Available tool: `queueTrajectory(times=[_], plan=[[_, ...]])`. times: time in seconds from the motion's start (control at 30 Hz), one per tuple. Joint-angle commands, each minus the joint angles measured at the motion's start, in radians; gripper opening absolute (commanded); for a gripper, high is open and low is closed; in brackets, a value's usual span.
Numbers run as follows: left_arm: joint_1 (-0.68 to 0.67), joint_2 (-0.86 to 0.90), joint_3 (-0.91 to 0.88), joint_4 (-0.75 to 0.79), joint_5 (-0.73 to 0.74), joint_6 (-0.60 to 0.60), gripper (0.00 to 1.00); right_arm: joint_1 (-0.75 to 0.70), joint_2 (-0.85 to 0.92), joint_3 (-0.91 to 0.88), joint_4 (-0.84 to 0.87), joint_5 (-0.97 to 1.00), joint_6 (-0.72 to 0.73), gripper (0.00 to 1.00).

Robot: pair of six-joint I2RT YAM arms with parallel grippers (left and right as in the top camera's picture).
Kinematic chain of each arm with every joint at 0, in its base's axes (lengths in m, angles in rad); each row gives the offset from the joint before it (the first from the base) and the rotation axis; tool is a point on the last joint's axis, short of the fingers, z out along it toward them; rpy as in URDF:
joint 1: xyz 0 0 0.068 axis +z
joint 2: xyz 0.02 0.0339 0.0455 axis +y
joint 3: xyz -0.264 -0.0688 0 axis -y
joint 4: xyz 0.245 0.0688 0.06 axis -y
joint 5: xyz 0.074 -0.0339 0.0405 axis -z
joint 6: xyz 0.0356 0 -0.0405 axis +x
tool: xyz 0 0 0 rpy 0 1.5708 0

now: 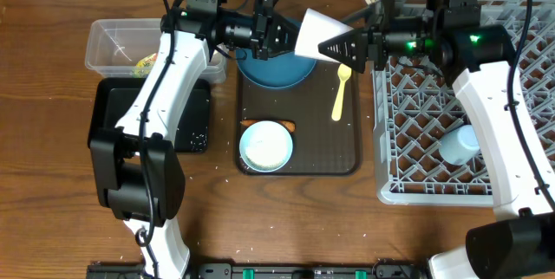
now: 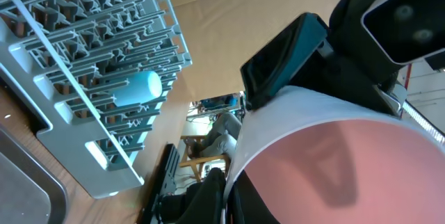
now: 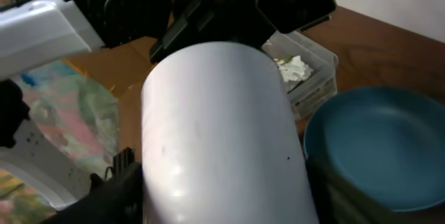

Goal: Sort waste into correct bins and load items into the dishwasher rack
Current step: 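Move the pink cup toward the right gripper for handover, then take the pink cup with the right gripper and release the left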

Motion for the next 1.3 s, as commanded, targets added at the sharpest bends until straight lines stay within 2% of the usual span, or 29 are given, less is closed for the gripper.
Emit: queueTrajectory(times=[0.0, 0.03, 0.2, 0.27, 0.37, 0.6, 0.7, 0.83, 0.9, 0.93, 1.0, 1.1, 1.27], plan=[[-0.003, -0.017, 0.014, 0.000, 0.022, -0.002, 0.06, -0.007, 0.005, 0.000, -0.001, -0.019, -0.009, 0.59], [-0.003, -0.017, 0.014, 0.000, 0.022, -0.002, 0.06, -0.007, 0.005, 0.000, -0.006, -0.019, -0.009, 0.59], [-0.003, -0.017, 0.014, 0.006, 0.022, -0.006, 0.07, -0.002, 0.005, 0.000, -0.066, -0.017, -0.061, 0.72], [-0.003, -0.017, 0.014, 0.006, 0.022, -0.006, 0.06, -0.002, 0.005, 0.000, -0.071, -0.017, -0.064, 0.73], [-0.003, -0.017, 0.014, 0.006, 0.022, -0.006, 0.06, -0.003, 0.005, 0.000, -0.066, -0.018, -0.064, 0.69], [-0.003, -0.017, 0.014, 0.006, 0.022, -0.006, 0.06, -0.008, 0.005, 0.000, -0.049, -0.018, -0.064, 0.53], [-0.003, -0.017, 0.014, 0.006, 0.022, -0.006, 0.07, -0.020, 0.004, 0.000, -0.042, -0.018, -0.064, 0.53], [-0.003, -0.017, 0.014, 0.006, 0.022, -0.005, 0.17, -0.066, -0.009, 0.000, -0.042, -0.022, -0.055, 0.53], [-0.003, -0.017, 0.014, 0.006, 0.022, -0.005, 0.17, -0.104, -0.022, 0.000, -0.047, -0.021, -0.049, 0.53], [-0.003, -0.017, 0.014, 0.006, 0.021, -0.005, 0.22, -0.129, -0.031, 0.000, -0.053, -0.021, -0.048, 0.54], [-0.003, -0.017, 0.014, 0.012, 0.020, -0.005, 0.24, -0.182, -0.049, 0.000, -0.073, -0.009, -0.048, 0.54], [-0.003, -0.017, 0.014, 0.035, 0.020, -0.005, 0.24, -0.267, -0.078, 0.000, -0.132, 0.071, -0.014, 0.54], [-0.003, -0.017, 0.014, 0.069, -0.016, -0.005, 0.25, -0.389, -0.136, 0.000, -0.272, 0.309, 0.087, 0.56]])
